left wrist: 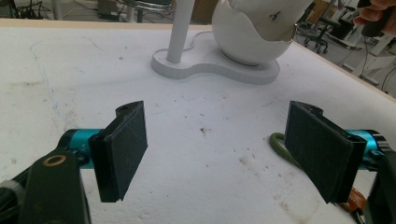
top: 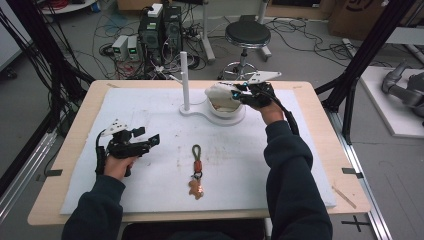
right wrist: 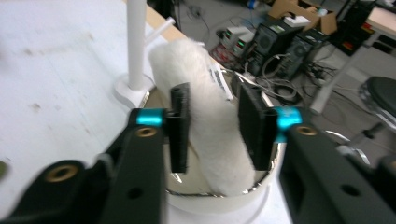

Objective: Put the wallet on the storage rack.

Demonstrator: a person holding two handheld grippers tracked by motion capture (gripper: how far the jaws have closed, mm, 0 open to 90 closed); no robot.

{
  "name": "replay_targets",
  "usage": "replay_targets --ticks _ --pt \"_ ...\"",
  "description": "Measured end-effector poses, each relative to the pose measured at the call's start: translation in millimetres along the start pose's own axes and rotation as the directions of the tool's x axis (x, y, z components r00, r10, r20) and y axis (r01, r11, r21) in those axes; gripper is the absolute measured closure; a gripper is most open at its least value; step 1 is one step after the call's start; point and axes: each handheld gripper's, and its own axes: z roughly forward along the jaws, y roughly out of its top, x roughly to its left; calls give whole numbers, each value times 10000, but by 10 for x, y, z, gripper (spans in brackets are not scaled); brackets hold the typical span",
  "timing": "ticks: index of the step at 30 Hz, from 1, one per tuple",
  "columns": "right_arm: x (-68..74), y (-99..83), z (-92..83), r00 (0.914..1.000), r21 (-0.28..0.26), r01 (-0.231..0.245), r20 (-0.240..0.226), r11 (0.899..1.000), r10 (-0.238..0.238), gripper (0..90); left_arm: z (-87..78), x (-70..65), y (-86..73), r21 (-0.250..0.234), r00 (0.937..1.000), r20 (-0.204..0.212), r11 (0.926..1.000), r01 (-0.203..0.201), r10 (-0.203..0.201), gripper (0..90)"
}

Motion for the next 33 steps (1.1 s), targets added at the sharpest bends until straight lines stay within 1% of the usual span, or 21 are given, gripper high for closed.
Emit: replay_targets --ticks 2,3,5,6,7,10,11,12,13,15,16,18,19,20,21,23,24,25,27,30,33 --pt "24 -11 58 9996 720 134 257 9973 -153 763 -2 -2 0 20 10000 -12 10000 -6 6 215" --pt "24 -11 58 9996 720 134 257 9973 -153 763 -3 -3 0 12 10000 -14 10000 -1 1 215" --pt "38 -26 71 9991 1008 257 310 9946 -290 782 -5 -5 0 -20 10000 7 10000 36 -36 215" --pt "36 -30 61 9988 1043 234 412 9943 -279 785 -5 -6 -3 -54 10000 -25 10000 48 -48 215" --pt "19 -46 37 9970 1239 65 753 9923 -159 790 -7 -4 -3 -35 10000 -14 10000 43 -43 216" --pt "-12 -75 18 9954 1499 -59 953 9887 -85 783 -9 -7 -5 -29 10000 15 10000 32 -32 217" --pt "-17 -103 -2 9951 1413 -116 984 9899 -24 758 -11 -6 -4 -26 10000 10 10000 7 -7 216" --pt "-8 -167 -45 9932 1364 -316 1154 9901 158 664 -10 -4 -5 -33 10000 6 10000 4 -4 218" --pt "-8 -167 -45 9932 1364 -316 1154 9901 158 664 -7 -5 -6 -53 10000 17 10000 43 -42 218" --pt "-42 -253 -129 9891 1229 -1179 1023 9854 1056 528 -7 0 -6 -41 10000 26 10000 30 -30 218" --pt "-60 -274 -169 9844 1135 -1562 990 9812 1453 479 -6 -3 -7 -66 10000 24 10000 24 -24 218" --pt "-86 -303 -263 9703 998 -2335 884 9672 2252 414 -7 -4 -4 -86 10000 12 9999 -53 54 218" --pt "-70 -325 -314 9710 779 -2260 981 9710 2182 407 -8 -7 -3 -133 10000 -57 9999 -75 74 211" --pt "-70 -325 -314 9710 779 -2260 981 9710 2182 407 -10 -8 -3 -189 9999 -69 9998 -74 73 211" --pt "-50 -338 -351 9732 792 -2091 1139 9747 1995 390 -12 -6 -1 -208 9999 -104 9997 -108 106 191" --pt "2 -370 -437 9769 1361 -1695 1539 9761 1482 334 -13 -2 2 -279 9997 -174 9995 -155 150 181" --pt "41 -414 -482 9771 1139 -1529 1665 9817 1328 331 -12 -2 1 -264 9998 -163 9995 -149 144 180" --pt "73 -461 -526 9774 1020 -1582 1573 9821 1411 328 -10 -2 0 -229 9998 -134 9996 -160 157 180" --pt "127 -568 -603 9752 950 -1859 1398 9780 1717 297 -9 -16 0 -209 9997 -109 9995 -235 233 180" --pt "215 -759 -706 9657 1028 -2417 1229 9649 2288 268 -14 -32 3 -165 9992 -187 9992 -364 361 180" --pt "304 -932 -805 9584 1065 -2741 1129 9558 2622 254 -28 -38 1 -271 9991 -231 9990 -358 351 193"
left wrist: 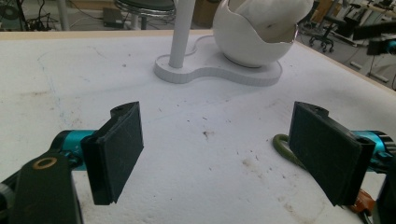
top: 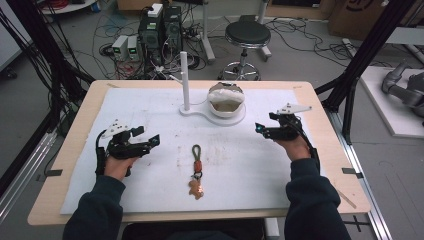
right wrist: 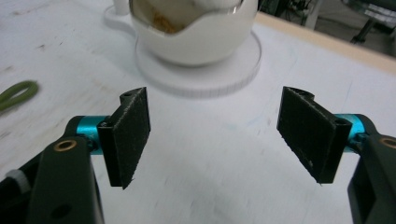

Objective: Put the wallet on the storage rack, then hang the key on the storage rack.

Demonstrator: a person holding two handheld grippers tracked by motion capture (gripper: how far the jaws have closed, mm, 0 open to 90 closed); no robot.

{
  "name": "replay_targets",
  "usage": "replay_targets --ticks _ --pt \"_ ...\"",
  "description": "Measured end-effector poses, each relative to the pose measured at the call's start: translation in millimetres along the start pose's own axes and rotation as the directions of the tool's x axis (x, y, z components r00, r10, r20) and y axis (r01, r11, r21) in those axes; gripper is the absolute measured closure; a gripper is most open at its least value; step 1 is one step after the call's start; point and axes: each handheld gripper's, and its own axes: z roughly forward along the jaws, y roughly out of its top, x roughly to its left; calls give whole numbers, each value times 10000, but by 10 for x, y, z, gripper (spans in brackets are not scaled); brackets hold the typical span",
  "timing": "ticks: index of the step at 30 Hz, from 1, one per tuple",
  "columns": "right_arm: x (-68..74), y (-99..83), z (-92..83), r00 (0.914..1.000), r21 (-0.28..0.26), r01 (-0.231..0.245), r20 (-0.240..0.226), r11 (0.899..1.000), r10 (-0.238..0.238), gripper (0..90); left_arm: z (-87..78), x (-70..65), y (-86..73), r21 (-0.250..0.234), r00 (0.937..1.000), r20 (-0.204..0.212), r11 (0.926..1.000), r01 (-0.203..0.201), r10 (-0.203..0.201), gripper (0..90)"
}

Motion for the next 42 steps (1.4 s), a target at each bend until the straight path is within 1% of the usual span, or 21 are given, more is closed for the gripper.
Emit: replay_targets --ticks 1,3,6,8,10,15,19,23,26,28,30,32,34,35,37,38,39,40,41,42 --pt "16 -78 -37 9998 47 -184 -66 9998 185 246 -3 -1 0 -36 10000 -39 10000 32 -32 198" --pt "42 -183 -91 9995 51 -313 -67 9995 313 242 -8 3 -2 -74 10000 -72 10000 -3 3 198" --pt "50 -259 -143 9991 47 -414 -5 9991 414 240 -9 1 -4 -90 10000 -63 10000 0 0 198" --pt "38 -256 -161 9987 -89 -492 112 9987 493 215 -12 -8 -3 -147 10000 -5 9999 39 -39 198" --pt "31 -250 -167 9983 -232 -565 136 9981 569 215 -15 -9 -2 -156 10000 -19 9999 -24 24 198" --pt "36 -279 -171 9987 -97 -473 169 9988 475 215 -12 -9 -4 -105 10000 -57 9999 -26 25 198" --pt "33 -278 -184 9984 -178 -545 147 9984 547 215 0 5 -9 -34 10000 -47 10000 1 -1 198" --pt "50 -274 -159 9988 -139 -451 179 9989 453 215 -11 1 -7 -57 9999 -60 9999 93 -93 198" --pt "54 -276 -142 9986 -43 -482 202 9988 483 215 10 7 -20 66 9997 152 9998 207 -208 198" --pt "56 -283 -134 9985 94 -507 211 9987 505 215 21 5 -34 178 9995 201 9995 257 -261 199" --pt "60 -289 -140 9985 111 -486 252 9988 483 215 35 -4 -46 291 9994 228 9993 235 -242 200" --pt "58 -300 -152 9984 42 -470 310 9989 468 215 59 -33 -62 453 9994 210 9986 264 -274 201" --pt "55 -312 -151 9983 13 -479 331 9989 478 216 114 -62 -95 709 9976 374 9960 550 -577 214" --pt "56 -313 -153 9982 35 -477 352 9989 475 216 145 -89 -113 924 9976 391 9943 534 -572 216" --pt "58 -313 -153 9984 4 -463 313 9989 463 216 208 -172 -132 1291 9981 495 9912 295 -361 235" --pt "62 -310 -159 9985 -6 -441 336 9990 441 216 234 -219 -136 1367 9982 545 9904 192 -269 236" --pt "72 -308 -164 9983 18 -482 324 9988 482 216 254 -270 -136 1416 9985 550 9899 3 -82 245" --pt "72 -308 -165 9986 -1 -427 297 9991 427 216 276 -320 -134 1399 9985 551 9901 -138 62 276" --pt "76 -310 -163 9984 -29 -474 298 9989 474 216 294 -359 -132 1421 9982 594 9897 -153 68 308" --pt "74 -317 -162 9986 -23 -446 296 9990 446 216 328 -420 -131 1512 9975 701 9882 -239 134 311"
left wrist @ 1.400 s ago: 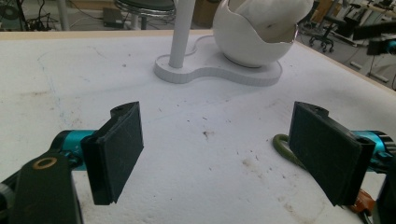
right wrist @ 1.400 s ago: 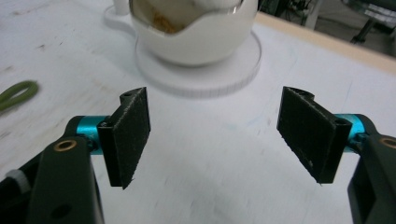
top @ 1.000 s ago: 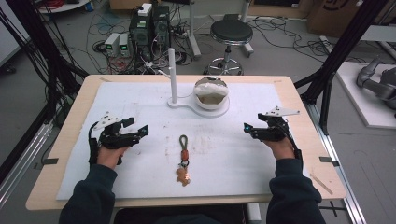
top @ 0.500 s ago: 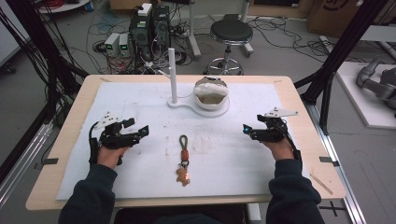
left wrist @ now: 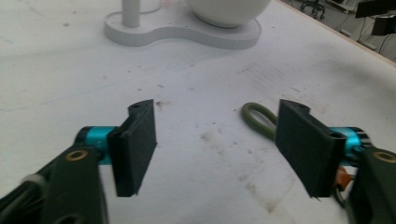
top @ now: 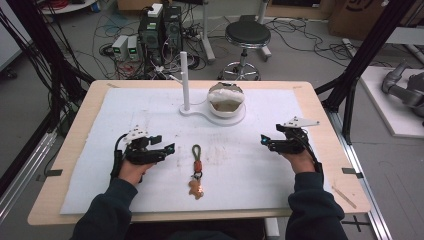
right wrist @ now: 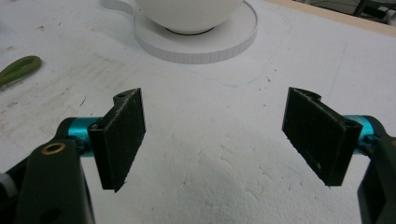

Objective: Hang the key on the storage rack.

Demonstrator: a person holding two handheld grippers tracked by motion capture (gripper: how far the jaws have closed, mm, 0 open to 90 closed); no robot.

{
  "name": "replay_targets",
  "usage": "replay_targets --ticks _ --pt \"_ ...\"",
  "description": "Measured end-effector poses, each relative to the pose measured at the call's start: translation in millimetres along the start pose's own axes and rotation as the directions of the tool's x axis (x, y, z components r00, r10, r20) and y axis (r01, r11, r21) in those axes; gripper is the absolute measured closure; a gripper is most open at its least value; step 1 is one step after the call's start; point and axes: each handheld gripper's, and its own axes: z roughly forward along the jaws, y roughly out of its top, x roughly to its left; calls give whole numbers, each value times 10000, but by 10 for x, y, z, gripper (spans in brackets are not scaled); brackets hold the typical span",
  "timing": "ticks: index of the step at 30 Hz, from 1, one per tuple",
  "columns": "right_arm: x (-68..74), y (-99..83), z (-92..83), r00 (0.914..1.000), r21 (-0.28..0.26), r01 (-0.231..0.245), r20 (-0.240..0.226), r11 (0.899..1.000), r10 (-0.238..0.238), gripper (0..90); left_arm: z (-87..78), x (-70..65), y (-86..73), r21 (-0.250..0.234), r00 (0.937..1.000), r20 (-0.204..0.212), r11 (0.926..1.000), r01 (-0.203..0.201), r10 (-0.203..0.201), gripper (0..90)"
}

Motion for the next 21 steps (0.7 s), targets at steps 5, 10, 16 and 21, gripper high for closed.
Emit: replay_targets --ticks 5,10,16,21 --pt "-19 -30 7 9999 54 -108 -110 9999 109 216 165 -185 -18 718 9984 537 9973 132 -171 360" --pt "-22 -28 11 9997 8 -108 -219 9999 108 217 305 -339 -38 1339 9986 503 9909 123 -192 392" --pt "1 -28 0 9996 -11 -78 -273 10000 78 217 423 -475 -65 1719 9989 322 9848 269 -329 442" --pt "-4 -33 3 9994 -25 -91 -333 10000 90 217 529 -661 -69 2154 9994 311 9763 -213 149 450"
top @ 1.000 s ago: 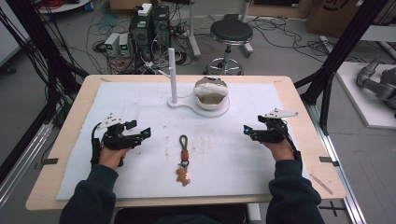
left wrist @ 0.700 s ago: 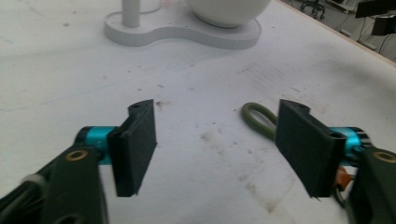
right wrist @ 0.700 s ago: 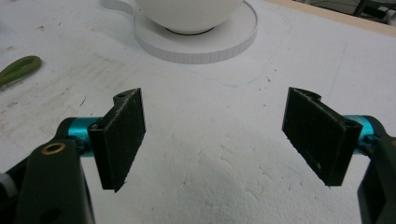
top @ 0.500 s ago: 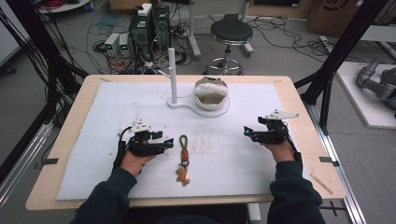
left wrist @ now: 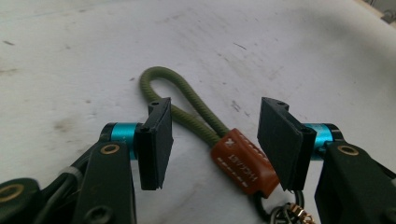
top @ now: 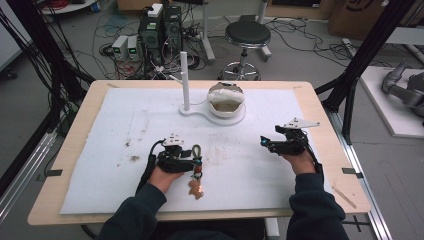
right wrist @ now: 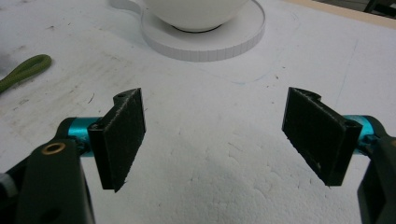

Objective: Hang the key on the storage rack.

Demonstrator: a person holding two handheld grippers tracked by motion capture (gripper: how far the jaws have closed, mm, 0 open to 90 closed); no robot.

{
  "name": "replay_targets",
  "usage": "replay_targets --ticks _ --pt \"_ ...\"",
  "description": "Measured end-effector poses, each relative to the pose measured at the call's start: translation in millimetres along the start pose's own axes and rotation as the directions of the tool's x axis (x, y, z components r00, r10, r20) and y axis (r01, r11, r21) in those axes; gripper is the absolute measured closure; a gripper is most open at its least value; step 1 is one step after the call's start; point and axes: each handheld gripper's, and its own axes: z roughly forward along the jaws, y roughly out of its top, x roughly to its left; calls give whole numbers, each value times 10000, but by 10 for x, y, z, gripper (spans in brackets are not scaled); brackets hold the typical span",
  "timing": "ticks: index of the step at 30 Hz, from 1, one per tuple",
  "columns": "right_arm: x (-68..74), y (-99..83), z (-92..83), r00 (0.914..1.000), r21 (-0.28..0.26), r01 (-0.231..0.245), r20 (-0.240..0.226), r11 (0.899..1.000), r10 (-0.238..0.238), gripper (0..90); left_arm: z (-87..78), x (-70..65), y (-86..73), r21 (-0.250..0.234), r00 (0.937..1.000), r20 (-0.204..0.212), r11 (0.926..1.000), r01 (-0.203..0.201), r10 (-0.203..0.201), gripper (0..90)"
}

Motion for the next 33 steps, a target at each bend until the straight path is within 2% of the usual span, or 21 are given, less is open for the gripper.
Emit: replay_targets --ticks 2,4,5,6,8,9,11,14,18,20,22,24,26,27,28,29,30,32,33 --pt "-2 -3 2 10000 14 -12 -10 10000 12 217 65 -84 -11 476 9977 -375 9974 -541 559 450" --pt "-7 -5 2 10000 41 29 -9 10000 -29 217 95 -170 -15 624 9888 -984 9924 -1062 1120 464" --pt "-9 -7 2 10000 35 14 -13 10000 -14 217 103 -207 -11 743 9822 -1194 9878 -1368 1450 466" --pt "-12 -10 1 10000 35 8 25 10000 -8 217 103 -221 -11 784 9779 -1260 9844 -1578 1668 498" --pt "-15 -13 -2 10000 41 6 23 10000 -7 217 97 -223 -17 802 9704 -1206 9764 -2006 2092 624" --pt "-16 -16 -7 10000 49 4 -2 10000 -4 217 89 -201 -18 766 9716 -1041 9758 -2050 2123 641" --pt "-17 -19 -14 10000 36 30 20 10000 -30 217 65 -119 -2 726 9798 -688 9804 -1830 1880 673" --pt "-21 -20 -24 10000 -3 36 43 10000 -36 217 3 28 28 787 9774 -673 9776 -1951 2005 698" --pt "-18 -19 -22 10000 4 2 21 10000 -2 217 -109 277 68 541 9786 -962 9827 -1771 1817 710" --pt "-14 -19 -14 10000 28 14 17 10000 -14 217 -139 374 81 353 9847 -895 9885 -1469 1495 713" --pt "-14 -18 -7 10000 28 48 3 10000 -48 217 -134 432 92 238 9865 -809 9897 -1411 1425 713" --pt "-13 -18 0 10000 45 64 5 10000 -64 217 -103 465 96 124 9870 -894 9911 -1327 1333 712" --pt "-8 -17 5 10000 52 65 -15 10000 -65 217 -69 469 93 98 9842 -1218 9917 -1283 1285 682" --pt "-8 -17 7 10000 69 97 2 9999 -97 217 -59 463 91 151 9846 -1364 9940 -1080 1090 649" --pt "-5 -16 9 10000 57 63 -15 10000 -63 217 -58 455 91 275 9837 -1585 9963 -815 848 555" --pt "-10 -18 11 9999 48 100 -30 9999 -100 217 -59 440 86 326 9805 -1859 9977 -592 642 440" --pt "-11 -19 10 10000 78 76 -48 9999 -75 217 -79 417 74 464 9723 -2231 9971 -608 696 397" --pt "-16 -21 11 10000 99 45 -25 9999 -45 217 -93 383 48 428 9626 -2640 9977 -518 613 395" --pt "-20 -22 14 10000 106 65 -28 9999 -64 217 -90 363 33 527 9602 -2717 9973 -519 644 392"
